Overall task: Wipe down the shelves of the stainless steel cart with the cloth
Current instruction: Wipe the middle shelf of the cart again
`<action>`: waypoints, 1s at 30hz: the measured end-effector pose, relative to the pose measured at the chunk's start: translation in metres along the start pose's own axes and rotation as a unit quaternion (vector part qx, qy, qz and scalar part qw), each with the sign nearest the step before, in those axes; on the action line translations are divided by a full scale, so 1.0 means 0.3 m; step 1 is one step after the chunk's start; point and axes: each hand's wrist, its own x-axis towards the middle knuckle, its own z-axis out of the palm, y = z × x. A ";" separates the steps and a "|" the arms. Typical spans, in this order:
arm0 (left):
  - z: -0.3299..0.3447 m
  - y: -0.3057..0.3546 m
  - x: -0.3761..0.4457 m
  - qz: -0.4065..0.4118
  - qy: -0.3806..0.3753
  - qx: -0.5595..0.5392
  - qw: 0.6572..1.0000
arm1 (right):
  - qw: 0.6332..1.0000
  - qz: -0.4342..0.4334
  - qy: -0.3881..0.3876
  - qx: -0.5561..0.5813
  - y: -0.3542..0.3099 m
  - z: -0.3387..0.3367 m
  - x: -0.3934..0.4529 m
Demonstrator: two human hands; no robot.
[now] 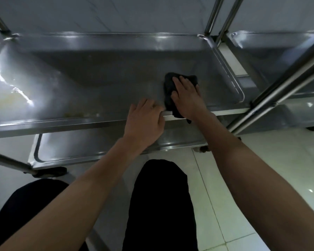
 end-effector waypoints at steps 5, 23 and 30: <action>0.050 0.032 0.010 0.016 0.042 -0.001 0.999 | 0.999 0.029 0.013 0.029 0.126 -0.042 -0.014; 0.028 0.064 0.020 0.040 0.026 -0.010 0.999 | 0.990 0.141 0.031 -0.009 0.386 -0.141 -0.024; -0.008 -0.033 0.004 0.047 0.004 -0.008 0.999 | 0.997 0.078 0.019 -0.004 0.197 -0.081 0.021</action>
